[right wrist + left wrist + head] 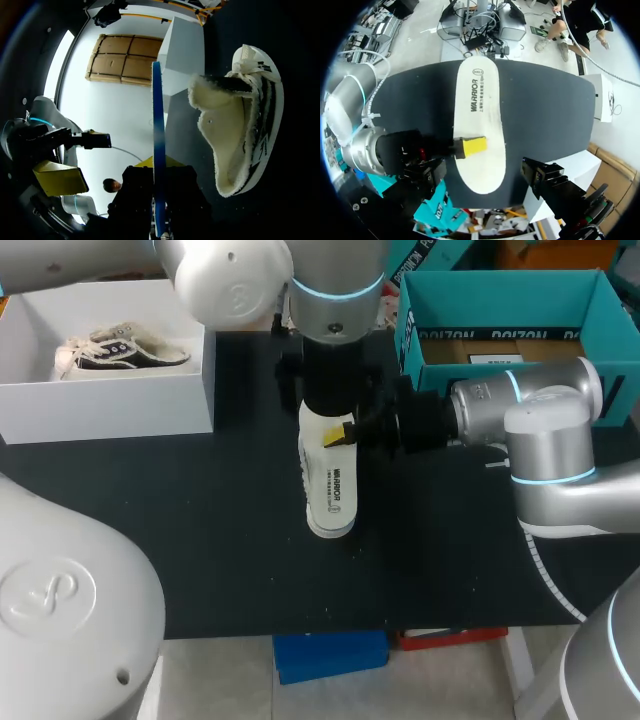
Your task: Take the shoe out of the shoebox, open the shoe tongue, remove and reinsert the insole, then place the shoe into the shoebox
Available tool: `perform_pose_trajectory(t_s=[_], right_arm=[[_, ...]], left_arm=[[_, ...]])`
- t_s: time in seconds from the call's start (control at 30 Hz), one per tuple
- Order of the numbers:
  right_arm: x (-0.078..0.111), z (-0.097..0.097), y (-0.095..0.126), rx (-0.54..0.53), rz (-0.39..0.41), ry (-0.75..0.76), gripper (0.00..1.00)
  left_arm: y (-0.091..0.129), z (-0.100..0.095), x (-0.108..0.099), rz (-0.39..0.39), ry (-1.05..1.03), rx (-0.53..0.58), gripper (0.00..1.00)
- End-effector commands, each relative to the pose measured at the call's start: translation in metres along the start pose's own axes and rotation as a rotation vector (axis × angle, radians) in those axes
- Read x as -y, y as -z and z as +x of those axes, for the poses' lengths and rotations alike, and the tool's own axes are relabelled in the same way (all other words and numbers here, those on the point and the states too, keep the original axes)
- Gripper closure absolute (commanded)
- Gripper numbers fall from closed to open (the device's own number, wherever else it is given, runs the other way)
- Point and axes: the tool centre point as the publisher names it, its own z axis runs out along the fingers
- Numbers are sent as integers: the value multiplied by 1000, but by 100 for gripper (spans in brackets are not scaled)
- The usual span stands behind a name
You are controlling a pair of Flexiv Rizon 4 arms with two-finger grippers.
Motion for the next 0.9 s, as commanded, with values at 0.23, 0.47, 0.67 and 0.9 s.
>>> perform_pose_trajectory(t_s=[0.23, 0.47, 0.67, 0.9], right_arm=[[0, 1, -1, 4, -1, -1, 100], [0, 1, -1, 4, -1, -1, 100], [0, 1, -1, 4, -1, -1, 100], [0, 1, -1, 4, -1, -1, 100]], left_arm=[[-19, 0, -47, 24, 7, 48, 0], [-27, 1, -65, 29, 20, 77, 0], [-27, -1, -61, 28, 13, 85, 0], [-17, 4, -37, 33, -2, 99, 0]])
